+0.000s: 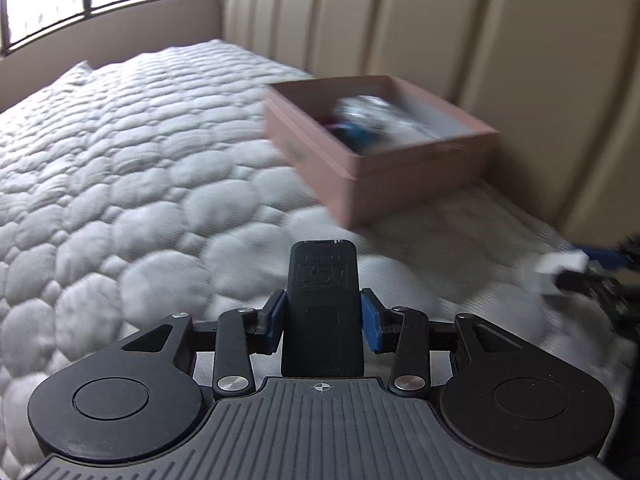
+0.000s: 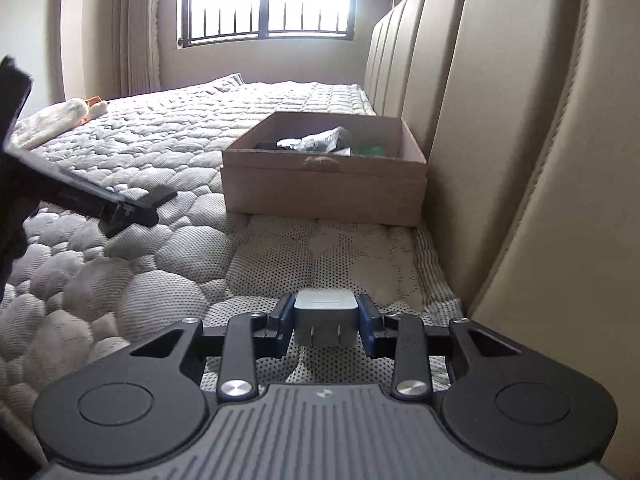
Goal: Organize rigid objects
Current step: 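Carry the black remote and the white plug toward the pink box, then lower the black remote into the pink box and open the left tool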
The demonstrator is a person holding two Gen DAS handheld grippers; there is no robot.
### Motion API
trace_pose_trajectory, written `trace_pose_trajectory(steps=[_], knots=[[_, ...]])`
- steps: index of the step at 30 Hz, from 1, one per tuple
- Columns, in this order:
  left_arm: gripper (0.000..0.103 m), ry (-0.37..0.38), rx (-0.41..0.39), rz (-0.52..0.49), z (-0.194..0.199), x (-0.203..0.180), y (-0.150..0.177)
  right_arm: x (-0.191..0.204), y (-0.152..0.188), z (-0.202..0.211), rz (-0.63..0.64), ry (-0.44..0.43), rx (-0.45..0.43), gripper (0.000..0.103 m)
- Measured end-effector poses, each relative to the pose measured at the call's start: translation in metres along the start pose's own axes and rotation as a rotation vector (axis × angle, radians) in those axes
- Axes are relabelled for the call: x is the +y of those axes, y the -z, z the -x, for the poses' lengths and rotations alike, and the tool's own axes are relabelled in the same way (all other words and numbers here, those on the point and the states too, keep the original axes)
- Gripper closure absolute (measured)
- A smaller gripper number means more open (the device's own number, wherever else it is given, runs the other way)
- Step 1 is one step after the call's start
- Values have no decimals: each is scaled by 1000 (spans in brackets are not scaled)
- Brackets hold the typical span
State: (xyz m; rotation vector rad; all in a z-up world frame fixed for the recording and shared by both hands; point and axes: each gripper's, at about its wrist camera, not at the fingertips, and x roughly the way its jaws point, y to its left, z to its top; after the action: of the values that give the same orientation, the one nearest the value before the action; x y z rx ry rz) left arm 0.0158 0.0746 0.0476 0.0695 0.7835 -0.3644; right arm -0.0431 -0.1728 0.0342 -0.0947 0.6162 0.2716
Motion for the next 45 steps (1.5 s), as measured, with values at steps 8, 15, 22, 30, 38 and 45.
trace_pose_trajectory(steps=[8,15,22,30,38,45], knots=[[60,164,15,-68,17,-70,4,-1,1,43,-10,-8,-25,71],[60,165,-64,-92,17,-106,-40,0,17,66,-6,-38,-32,70],[60,112,-190,46,-14,-88,-146,4,22,73,18,-55,-66,71],[61,32,-139,138,-86,-76,-185,-4,27,66,2,-45,-51,71],[61,1,-152,178,-35,-64,-92,-14,32,53,-20,-38,-12,71],[61,-113,-40,166,-6,-58,-23,-19,6,38,-39,-64,19,71]])
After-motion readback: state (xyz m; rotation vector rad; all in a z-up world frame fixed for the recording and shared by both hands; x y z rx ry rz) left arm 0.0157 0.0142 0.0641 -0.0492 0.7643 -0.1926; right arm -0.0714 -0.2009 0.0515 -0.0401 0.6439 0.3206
